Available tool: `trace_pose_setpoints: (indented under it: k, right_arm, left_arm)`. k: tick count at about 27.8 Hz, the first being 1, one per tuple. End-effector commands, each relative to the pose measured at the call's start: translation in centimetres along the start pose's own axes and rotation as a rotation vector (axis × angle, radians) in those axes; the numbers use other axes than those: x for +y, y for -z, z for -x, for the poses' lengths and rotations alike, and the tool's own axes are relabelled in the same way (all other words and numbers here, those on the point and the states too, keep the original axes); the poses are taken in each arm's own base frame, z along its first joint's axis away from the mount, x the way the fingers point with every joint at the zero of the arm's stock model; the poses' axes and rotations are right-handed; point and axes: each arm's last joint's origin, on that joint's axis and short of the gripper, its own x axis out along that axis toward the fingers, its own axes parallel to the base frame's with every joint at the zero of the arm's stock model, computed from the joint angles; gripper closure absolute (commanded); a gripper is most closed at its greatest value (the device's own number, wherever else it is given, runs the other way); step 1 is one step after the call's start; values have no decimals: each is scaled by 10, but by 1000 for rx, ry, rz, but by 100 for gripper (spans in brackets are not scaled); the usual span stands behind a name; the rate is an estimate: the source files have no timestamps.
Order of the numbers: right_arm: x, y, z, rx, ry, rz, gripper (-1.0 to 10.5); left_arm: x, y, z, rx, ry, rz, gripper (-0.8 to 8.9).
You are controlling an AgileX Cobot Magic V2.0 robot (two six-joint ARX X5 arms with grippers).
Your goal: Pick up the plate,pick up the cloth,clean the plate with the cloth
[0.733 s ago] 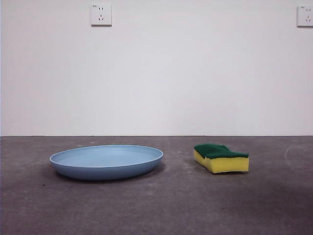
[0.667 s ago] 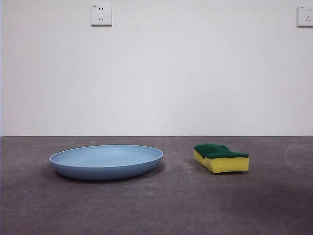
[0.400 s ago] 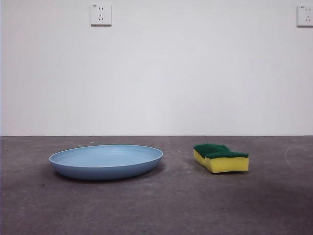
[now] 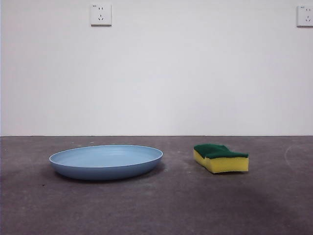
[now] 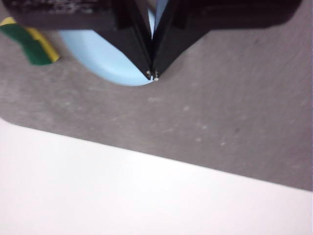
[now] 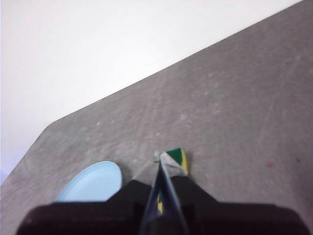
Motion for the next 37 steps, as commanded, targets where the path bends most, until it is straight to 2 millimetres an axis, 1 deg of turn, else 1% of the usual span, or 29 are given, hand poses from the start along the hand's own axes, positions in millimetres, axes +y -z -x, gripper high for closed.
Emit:
trace_pose_setpoints:
  k: [1, 4, 7, 9, 12, 13, 14, 15, 16, 17, 19, 20, 21, 25, 26, 28, 33, 34, 37]
  right_arm:
    - [12, -23, -3, 30, -34, 67, 956]
    - [24, -47, -11, 101, -62, 120, 955]
    - [31, -66, -19, 173, -64, 177, 947]
    - [35, -76, -25, 226, -50, 217, 946]
    - [38, -87, -33, 304, -34, 257, 941]
    - [39, -89, -36, 329, -29, 263, 921]
    - [39, -91, -39, 345, -25, 267, 872]
    - [39, -92, -43, 360, -22, 268, 793]
    - [38, -93, -46, 369, -18, 265, 701]
    - [38, -93, -49, 376, -16, 262, 619]
    - [36, -91, -55, 396, -4, 257, 442]
    - [35, -91, -57, 406, -1, 254, 395]
    - [34, -90, -60, 415, 1, 251, 378]
    - [32, -88, -65, 431, 6, 246, 379]
    - [32, -88, -65, 434, 7, 245, 380]
    - [32, -88, -66, 437, 8, 244, 380]
    - [32, -88, -66, 437, 9, 241, 383]
    - [32, -88, -66, 437, 9, 241, 383]
    - [32, -88, -66, 439, 9, 240, 383]
  left_arm:
    - [-8, -25, -1, 9, 33, -12, 819]
    - [-17, -50, -8, 70, 79, -54, 819]
    - [-23, -69, -17, 166, 126, -84, 819]
    - [-27, -79, -23, 242, 162, -97, 819]
    - [-30, -89, -34, 356, 202, -88, 817]
    - [-30, -92, -38, 385, 205, -87, 814]
    - [-31, -94, -41, 405, 202, -84, 813]
    - [-30, -96, -45, 422, 197, -78, 800]
    - [-30, -97, -49, 430, 195, -75, 754]
    - [-30, -98, -52, 435, 194, -73, 659]
    - [-29, -99, -60, 435, 193, -69, 425]
    - [-28, -99, -63, 438, 191, -63, 345]
    - [-27, -98, -66, 446, 187, -53, 307]
    - [-23, -90, -83, 511, 171, -25, 311]
    - [-21, -86, -91, 540, 163, -21, 313]
    - [-18, -78, -113, 600, 135, -13, 315]
    - [-16, -63, -185, 775, 77, -76, 326]
    - [-16, -58, -199, 812, 64, -95, 355]
    - [-14, -39, -234, 894, 26, -133, 357]
